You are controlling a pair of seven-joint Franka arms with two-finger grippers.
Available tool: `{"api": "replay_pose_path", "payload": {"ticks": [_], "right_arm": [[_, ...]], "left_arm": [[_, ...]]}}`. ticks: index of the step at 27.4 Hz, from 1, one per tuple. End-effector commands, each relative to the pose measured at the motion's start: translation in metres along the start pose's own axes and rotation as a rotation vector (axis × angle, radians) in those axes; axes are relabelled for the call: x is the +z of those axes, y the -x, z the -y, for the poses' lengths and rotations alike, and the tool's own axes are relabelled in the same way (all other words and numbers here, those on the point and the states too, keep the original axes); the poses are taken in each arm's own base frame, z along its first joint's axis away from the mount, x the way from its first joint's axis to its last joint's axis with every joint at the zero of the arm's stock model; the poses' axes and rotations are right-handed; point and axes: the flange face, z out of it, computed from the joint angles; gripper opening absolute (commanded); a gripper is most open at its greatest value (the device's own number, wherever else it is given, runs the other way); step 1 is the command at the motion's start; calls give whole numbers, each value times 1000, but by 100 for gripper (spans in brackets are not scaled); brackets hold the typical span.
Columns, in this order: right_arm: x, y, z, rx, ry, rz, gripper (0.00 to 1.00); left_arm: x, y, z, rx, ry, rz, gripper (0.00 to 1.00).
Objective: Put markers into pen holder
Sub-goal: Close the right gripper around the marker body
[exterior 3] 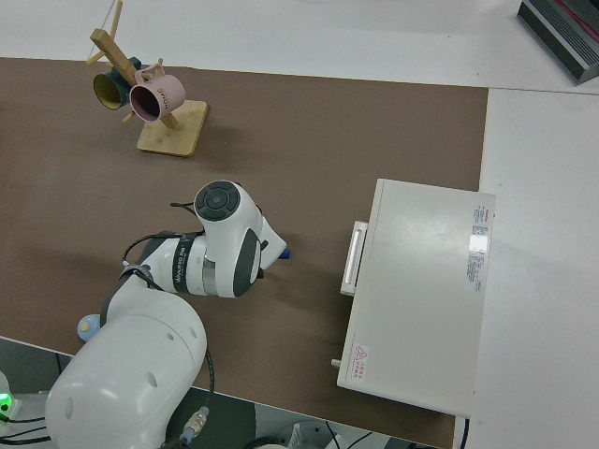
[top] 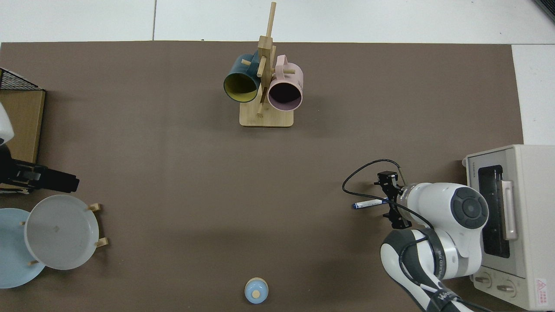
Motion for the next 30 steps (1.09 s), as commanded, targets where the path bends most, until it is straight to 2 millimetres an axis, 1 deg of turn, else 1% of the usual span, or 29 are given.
{"api": "replay_pose_path", "payload": {"ticks": [1, 6, 9, 11, 13, 14, 16, 19, 28, 30], "right_arm": [[5, 0, -9, 26, -30, -7, 99], [7, -2, -11, 32, -40, -10, 96], [10, -4, -12, 35, -35, -9, 83], [13, -5, -12, 38, -32, -8, 71], [14, -6, -12, 39, -35, -8, 54], [14, -6, -12, 39, -35, -8, 44], [14, -6, -12, 39, -34, -8, 18], [14, -6, -12, 39, -32, -8, 1], [14, -2, -11, 32, -32, -7, 0], [10, -1, -9, 31, -37, -7, 0]], "left_arm": [[3, 7, 0, 9, -3, -16, 99], [3, 8, 0, 9, -2, -15, 99], [3, 8, 0, 9, -2, -13, 99], [5, 8, -1, 11, -2, -10, 99], [4, 9, -1, 11, -2, -12, 99], [5, 10, 0, 9, -1, -10, 99], [7, 10, -2, 12, 1, -6, 99], [7, 11, -1, 11, 1, -8, 99], [5, 10, 0, 2, -2, -13, 100], [5, 10, 0, 0, -1, -17, 100]]}}
